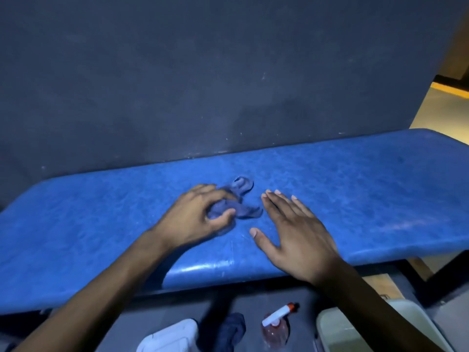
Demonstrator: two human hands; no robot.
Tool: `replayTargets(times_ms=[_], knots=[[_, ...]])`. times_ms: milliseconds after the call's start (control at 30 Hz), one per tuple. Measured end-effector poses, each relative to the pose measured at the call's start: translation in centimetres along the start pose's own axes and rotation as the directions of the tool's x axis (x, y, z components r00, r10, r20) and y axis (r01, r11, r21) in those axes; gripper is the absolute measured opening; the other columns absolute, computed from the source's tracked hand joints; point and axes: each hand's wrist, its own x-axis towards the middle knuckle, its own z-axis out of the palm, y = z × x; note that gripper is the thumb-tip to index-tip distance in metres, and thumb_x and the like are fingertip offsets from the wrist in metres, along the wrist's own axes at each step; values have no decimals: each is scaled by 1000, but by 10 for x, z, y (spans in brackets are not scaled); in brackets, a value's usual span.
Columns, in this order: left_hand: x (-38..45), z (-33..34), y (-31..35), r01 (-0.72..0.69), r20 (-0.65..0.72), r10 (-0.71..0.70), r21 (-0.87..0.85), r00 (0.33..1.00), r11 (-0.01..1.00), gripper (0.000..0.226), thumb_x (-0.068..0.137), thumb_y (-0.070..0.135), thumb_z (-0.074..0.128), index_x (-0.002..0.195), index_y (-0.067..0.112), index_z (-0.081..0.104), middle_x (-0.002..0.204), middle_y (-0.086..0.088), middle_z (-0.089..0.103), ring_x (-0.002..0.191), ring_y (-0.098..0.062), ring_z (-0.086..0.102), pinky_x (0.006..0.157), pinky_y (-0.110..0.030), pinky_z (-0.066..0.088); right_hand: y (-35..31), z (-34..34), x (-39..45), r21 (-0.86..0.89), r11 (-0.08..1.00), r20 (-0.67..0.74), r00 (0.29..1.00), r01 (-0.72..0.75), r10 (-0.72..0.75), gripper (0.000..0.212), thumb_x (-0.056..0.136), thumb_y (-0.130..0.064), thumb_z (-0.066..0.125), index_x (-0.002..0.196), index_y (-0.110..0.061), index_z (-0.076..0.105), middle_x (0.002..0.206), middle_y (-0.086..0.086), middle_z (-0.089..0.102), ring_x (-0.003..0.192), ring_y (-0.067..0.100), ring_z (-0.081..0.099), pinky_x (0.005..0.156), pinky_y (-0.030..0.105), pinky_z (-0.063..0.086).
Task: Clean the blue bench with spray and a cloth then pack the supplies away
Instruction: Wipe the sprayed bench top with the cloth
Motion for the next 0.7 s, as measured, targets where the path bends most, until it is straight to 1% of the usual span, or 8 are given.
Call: replayTargets(times_ms=[67,167,300,400,500,567,633,700], knots=[[11,-8,-29,206,-111,-201,34,973,978,34,84,52,59,112,35,71,109,5,76,103,-22,69,89,-32,51,0,-1,0,0,1000,3,1000,1,-1,81,95,-68,26,156,-15,30,164,0,29,153,11,17,125,36,13],[42,-16,-52,522,-191,-508,31,840,852,56,83,58,45,117,22,71,120,-13,75,115,-37,66,93,-39,49,-1,-1,-2,2,1000,-6,1000,-3,3,81,95,-68,27,156,-15,30,164,0,29,153,11,17,125,36,12],[28,6,-4,264,-10,-264,85,964,961,59,86,60,42,132,27,61,129,-6,66,121,-32,55,107,-38,38,-2,0,-1,-3,1000,-5,1000,0,0,80,95,-67,29,155,-14,34,162,1,33,152,13,22,125,37,16],[0,-3,-22,160,39,-164,91,986,983,51,87,59,50,133,37,61,133,8,66,120,-22,58,107,-41,44,-2,-2,-1,6,1000,-9,1000,-3,3,81,94,-67,27,155,-14,34,163,1,32,152,12,21,125,37,16],[-3,-21,-69,503,-175,-486,67,856,862,56,81,60,50,123,29,68,123,-8,72,115,-38,65,99,-46,50,-2,-1,-2,12,1000,-9,1000,-5,5,82,94,-68,27,156,-15,32,163,0,31,153,11,19,125,37,15],[6,-20,-73,616,-196,-594,82,781,783,71,79,68,39,127,22,66,120,-20,69,114,-44,60,101,-47,47,-1,1,-2,18,1000,-12,1000,-14,14,82,94,-68,27,155,-15,33,163,0,32,153,11,19,125,37,16],[15,-9,-38,502,-104,-492,120,864,857,76,81,70,33,136,25,60,124,-18,66,118,-42,57,104,-44,40,-1,1,-2,18,1000,-13,1000,-14,14,81,94,-68,28,155,-14,34,162,0,33,152,12,21,125,37,16],[11,3,0,326,-14,-327,107,945,939,58,89,61,44,136,31,59,126,-9,65,119,-35,54,104,-39,38,-1,0,-1,14,1000,-6,1000,-7,7,81,94,-67,29,155,-14,34,162,1,33,152,13,22,125,37,16]])
